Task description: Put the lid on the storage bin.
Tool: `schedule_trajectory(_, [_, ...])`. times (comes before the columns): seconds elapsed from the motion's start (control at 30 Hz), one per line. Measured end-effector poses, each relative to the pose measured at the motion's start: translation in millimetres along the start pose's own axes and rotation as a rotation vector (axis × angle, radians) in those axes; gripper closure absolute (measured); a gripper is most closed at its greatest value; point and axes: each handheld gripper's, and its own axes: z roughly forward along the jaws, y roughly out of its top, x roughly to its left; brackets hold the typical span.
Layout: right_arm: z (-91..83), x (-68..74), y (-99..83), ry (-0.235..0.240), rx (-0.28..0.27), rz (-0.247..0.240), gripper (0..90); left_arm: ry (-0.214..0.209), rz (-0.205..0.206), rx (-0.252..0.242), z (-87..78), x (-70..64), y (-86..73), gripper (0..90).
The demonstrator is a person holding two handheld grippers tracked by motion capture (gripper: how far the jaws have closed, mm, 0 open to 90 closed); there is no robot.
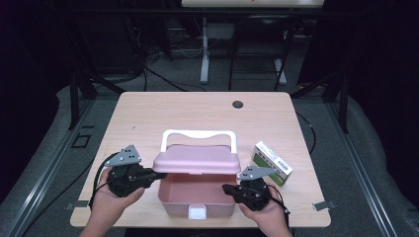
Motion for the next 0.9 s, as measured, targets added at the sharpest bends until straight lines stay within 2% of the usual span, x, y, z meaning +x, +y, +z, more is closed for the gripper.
schedule_trajectory(0.27, [-0.8, -1.3, -0.2, -0.010, 0.000, 0.003, 89.8, 0.004, -0.003, -0.014, -0.2, 0.5, 3.5, 89.6])
schedule_trajectory(0.9, [-1.0, -3.0, -1.0, 0.008, -0.005, 0.006, 89.8, 0.041, 0.006, -0.040, -1.3, 8.0, 22.1, 89.5])
